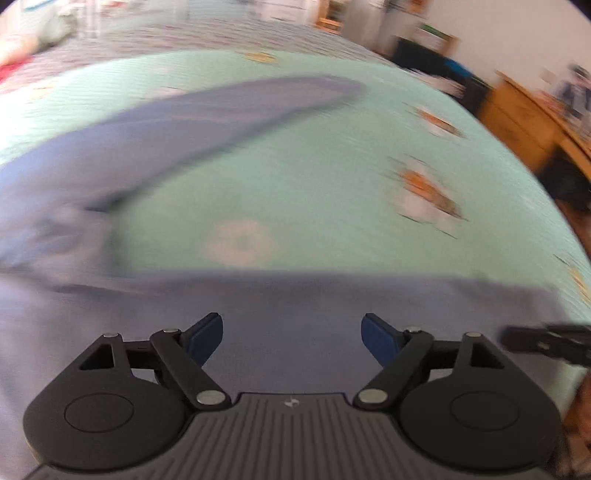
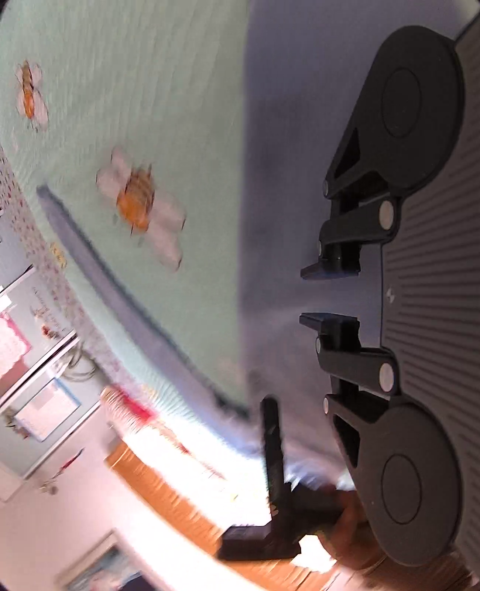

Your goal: Fold clothes

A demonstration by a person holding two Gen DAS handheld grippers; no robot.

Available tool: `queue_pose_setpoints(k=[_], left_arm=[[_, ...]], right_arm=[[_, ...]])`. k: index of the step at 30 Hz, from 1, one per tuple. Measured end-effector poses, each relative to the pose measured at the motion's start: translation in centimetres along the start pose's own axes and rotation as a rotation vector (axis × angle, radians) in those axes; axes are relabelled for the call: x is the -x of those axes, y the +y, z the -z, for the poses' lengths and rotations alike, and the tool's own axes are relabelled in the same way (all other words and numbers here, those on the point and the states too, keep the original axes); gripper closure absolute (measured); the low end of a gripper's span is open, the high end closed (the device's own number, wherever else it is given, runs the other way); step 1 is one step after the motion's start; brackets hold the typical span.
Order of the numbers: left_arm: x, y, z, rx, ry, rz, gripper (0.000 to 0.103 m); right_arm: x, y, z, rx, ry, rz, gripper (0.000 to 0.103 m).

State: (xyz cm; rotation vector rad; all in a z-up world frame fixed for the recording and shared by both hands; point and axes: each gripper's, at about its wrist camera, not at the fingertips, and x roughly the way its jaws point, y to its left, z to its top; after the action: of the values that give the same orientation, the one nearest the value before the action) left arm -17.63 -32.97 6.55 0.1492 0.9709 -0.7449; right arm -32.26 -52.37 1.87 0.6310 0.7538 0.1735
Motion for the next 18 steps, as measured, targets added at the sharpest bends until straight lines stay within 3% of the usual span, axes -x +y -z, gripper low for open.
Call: queue_pose_setpoints(k=[2,4,6,8,11,12,13,14,16,17,18], left_arm=[[-2.0,-2.7,0.2,-0.065,0.039,0.001,0.016],[-3.4,-4.2,0.0,-0.091,0.044,-0.077,0.012],[-3.8,-4.6,-0.3,-0.085,0.048,-0.119,0.011],[-3.6,-4.7,-0.5,-0.08,0.068,-0.138,0.011],[-3.3,-4.7,-0.3,-0.089,0.081,-0.162,0.011],[-3.2,-4.6,-0.1,-0.088,0.081,-0.165,0.01],[-3.2,-4.4,0.0,-0.087,0.081,-0.168,0.009],[-3.0,-4.5,0.1,-0.083,0.077,-0.166,0.009],[-2.4,-5.1,0.2,-0.069,0.061,-0.154,0.01],[-2.1,-5.4,0.3,-0.062,0.053,-0.148,0.014],[-1.8,-5.7,0.3,-0.055,0.045,-0.142,0.017]], right_arm=[[1.0,-2.5,0.0,-0.022,-0.013,0.012,0.091],[2.3,-5.8,-0.4,-0.086,-0.089,0.062,0.103],[4.3,-9.3,-0.5,-0.182,-0.182,0.115,0.103],[5.9,-9.6,-0.5,-0.178,-0.226,0.125,0.1],[6.9,-8.2,0.8,-0.126,-0.176,-0.004,0.084],[6.9,-8.1,1.3,-0.115,-0.147,-0.04,0.084],[6.8,-8.5,1.5,-0.103,-0.136,0.0,0.085],[7.0,-9.6,1.5,-0.117,-0.155,0.056,0.103],[8.7,-12.3,1.7,-0.259,-0.249,0.07,0.103],[9.6,-13.4,1.7,-0.318,-0.295,0.08,0.098],[10.5,-12.8,1.8,-0.294,-0.332,0.109,0.094]])
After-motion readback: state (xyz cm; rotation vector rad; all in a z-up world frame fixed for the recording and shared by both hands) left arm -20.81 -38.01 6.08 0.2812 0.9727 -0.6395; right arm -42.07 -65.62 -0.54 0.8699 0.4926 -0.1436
